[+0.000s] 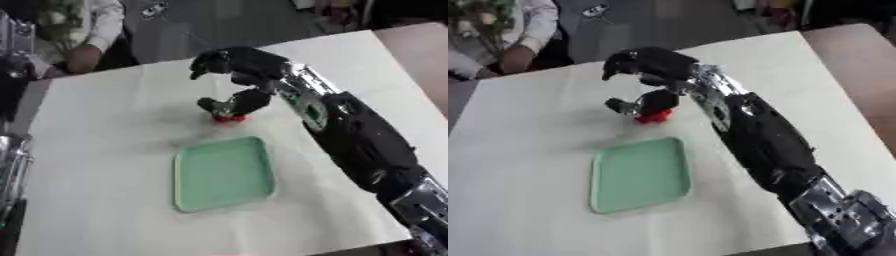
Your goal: Pick up objects on the table and place them in the box.
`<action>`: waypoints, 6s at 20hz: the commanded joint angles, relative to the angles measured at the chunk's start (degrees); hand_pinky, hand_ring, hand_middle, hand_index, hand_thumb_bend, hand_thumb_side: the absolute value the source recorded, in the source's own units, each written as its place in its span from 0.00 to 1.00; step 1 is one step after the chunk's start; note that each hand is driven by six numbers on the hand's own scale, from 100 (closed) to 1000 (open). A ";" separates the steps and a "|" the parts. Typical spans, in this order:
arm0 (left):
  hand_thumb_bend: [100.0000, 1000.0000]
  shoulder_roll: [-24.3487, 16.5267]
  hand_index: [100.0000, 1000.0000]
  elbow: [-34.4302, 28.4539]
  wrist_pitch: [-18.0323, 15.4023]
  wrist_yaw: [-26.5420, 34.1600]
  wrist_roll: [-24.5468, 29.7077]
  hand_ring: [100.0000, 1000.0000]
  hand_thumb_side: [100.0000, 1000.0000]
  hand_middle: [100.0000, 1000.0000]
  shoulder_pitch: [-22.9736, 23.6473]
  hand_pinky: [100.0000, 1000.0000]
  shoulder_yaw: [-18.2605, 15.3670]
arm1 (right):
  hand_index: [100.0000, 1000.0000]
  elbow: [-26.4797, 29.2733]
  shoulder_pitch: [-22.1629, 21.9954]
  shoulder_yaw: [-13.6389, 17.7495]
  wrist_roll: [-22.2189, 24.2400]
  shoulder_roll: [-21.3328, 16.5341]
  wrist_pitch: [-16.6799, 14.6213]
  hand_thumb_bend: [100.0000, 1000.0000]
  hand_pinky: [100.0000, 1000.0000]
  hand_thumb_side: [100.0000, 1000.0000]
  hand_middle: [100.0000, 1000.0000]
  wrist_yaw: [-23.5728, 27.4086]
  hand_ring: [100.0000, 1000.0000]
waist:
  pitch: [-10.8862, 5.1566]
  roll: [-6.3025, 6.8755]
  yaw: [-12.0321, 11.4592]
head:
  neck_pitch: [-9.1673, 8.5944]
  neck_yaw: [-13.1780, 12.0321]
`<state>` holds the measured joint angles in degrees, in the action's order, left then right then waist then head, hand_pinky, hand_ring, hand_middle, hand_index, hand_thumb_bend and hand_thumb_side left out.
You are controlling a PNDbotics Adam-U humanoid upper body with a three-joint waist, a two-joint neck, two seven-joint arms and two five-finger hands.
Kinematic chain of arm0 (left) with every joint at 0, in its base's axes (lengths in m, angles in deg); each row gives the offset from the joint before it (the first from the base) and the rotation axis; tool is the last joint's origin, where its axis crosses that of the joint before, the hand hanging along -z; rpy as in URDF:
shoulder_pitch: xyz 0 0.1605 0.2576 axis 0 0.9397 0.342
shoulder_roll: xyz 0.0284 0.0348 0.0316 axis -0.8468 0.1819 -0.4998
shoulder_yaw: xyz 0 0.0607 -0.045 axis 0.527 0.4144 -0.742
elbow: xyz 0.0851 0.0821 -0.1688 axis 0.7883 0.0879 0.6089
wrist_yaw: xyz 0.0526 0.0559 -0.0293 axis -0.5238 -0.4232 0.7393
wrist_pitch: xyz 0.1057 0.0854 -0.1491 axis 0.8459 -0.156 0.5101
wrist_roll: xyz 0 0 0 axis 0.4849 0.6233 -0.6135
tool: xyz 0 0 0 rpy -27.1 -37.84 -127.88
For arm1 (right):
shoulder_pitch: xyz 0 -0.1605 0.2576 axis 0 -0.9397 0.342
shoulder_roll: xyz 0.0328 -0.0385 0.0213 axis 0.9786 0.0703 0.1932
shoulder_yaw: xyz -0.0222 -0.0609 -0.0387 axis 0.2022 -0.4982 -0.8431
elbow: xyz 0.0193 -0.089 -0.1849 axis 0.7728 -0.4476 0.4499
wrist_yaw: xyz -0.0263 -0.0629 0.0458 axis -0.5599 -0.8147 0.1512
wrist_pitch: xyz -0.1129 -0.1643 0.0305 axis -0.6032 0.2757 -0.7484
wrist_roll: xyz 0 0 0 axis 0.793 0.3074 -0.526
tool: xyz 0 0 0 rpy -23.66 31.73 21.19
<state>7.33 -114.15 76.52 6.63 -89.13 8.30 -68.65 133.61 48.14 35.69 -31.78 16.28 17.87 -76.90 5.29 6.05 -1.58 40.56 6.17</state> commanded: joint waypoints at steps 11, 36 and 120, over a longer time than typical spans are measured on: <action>0.48 -0.11 0.71 -0.99 -0.41 0.41 0.29 0.48 0.65 0.58 -1.89 0.28 0.14 | 0.83 -5.60 1.11 1.95 -4.93 0.62 -2.89 0.25 0.71 0.91 0.82 -10.24 0.73 | 0.17 0.10 -0.82 | -1.58 1.49; 0.48 0.84 0.71 -0.99 -0.86 0.74 0.60 0.48 0.65 0.58 -3.56 0.28 0.50 | 0.83 -9.61 2.15 3.87 -8.39 1.21 -2.42 0.24 0.71 0.93 0.81 -17.33 0.73 | 1.49 0.14 -2.04 | -4.02 2.89; 0.48 1.04 0.71 -0.99 -1.77 1.14 1.09 0.48 0.65 0.58 -6.40 0.28 0.94 | 0.00 1.68 -1.88 4.37 -13.44 -3.78 4.83 0.00 0.00 0.14 0.00 14.18 0.00 | 4.19 -0.81 -3.97 | -5.94 7.03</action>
<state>9.81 -114.18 74.72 8.02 -87.86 2.35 -67.27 131.62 45.54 40.74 -46.84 13.86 21.42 -65.58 10.71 5.39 -5.43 34.35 13.64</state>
